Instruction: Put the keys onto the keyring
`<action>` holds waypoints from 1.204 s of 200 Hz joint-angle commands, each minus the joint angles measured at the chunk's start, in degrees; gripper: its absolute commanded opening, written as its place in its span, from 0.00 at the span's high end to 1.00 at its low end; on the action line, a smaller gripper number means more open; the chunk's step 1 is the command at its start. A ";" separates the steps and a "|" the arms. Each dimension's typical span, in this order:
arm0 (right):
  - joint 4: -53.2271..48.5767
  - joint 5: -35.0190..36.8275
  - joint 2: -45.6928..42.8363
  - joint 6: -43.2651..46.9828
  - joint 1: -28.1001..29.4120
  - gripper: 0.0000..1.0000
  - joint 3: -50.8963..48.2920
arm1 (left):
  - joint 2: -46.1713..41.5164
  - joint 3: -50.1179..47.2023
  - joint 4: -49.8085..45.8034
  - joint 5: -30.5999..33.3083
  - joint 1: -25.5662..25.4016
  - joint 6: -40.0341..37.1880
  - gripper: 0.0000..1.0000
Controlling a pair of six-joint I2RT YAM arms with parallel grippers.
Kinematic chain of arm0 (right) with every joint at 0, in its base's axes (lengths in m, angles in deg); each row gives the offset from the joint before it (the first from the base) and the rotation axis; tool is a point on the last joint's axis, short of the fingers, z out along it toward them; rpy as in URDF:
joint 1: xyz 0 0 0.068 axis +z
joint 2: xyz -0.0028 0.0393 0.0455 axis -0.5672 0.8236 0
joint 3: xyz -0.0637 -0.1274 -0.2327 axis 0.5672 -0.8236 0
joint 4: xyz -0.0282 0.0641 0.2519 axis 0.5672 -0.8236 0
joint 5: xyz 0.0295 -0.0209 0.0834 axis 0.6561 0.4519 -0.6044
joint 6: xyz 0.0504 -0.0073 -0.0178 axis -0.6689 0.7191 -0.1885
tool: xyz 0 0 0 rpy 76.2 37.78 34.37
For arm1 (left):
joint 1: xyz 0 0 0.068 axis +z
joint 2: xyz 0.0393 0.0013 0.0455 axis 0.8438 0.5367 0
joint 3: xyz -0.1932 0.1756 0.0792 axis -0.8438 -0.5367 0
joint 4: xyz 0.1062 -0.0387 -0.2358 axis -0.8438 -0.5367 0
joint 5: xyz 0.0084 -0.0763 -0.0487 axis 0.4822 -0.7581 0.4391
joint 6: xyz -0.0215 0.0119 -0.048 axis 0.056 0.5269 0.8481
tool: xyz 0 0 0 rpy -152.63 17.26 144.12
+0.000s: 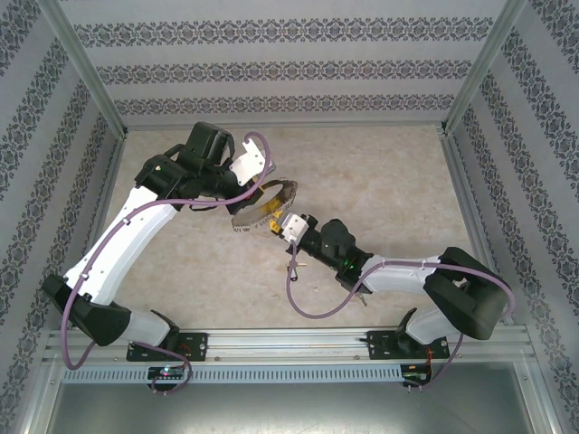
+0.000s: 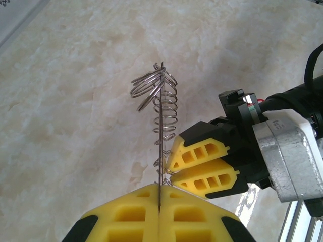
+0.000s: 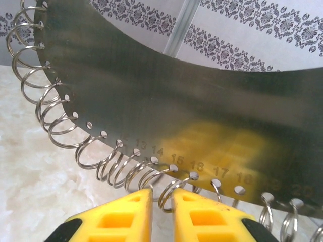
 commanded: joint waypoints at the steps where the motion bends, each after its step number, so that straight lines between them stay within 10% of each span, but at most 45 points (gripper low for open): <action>1: 0.46 1.80 -2.18 -1.04 0.58 0.82 -1.99 | -2.06 0.09 1.34 -0.94 -0.93 -0.19 1.00; 241: 2.23 0.38 0.15 -0.97 0.61 0.79 0.89 | -2.36 -0.04 1.54 -0.65 -1.27 0.03 1.00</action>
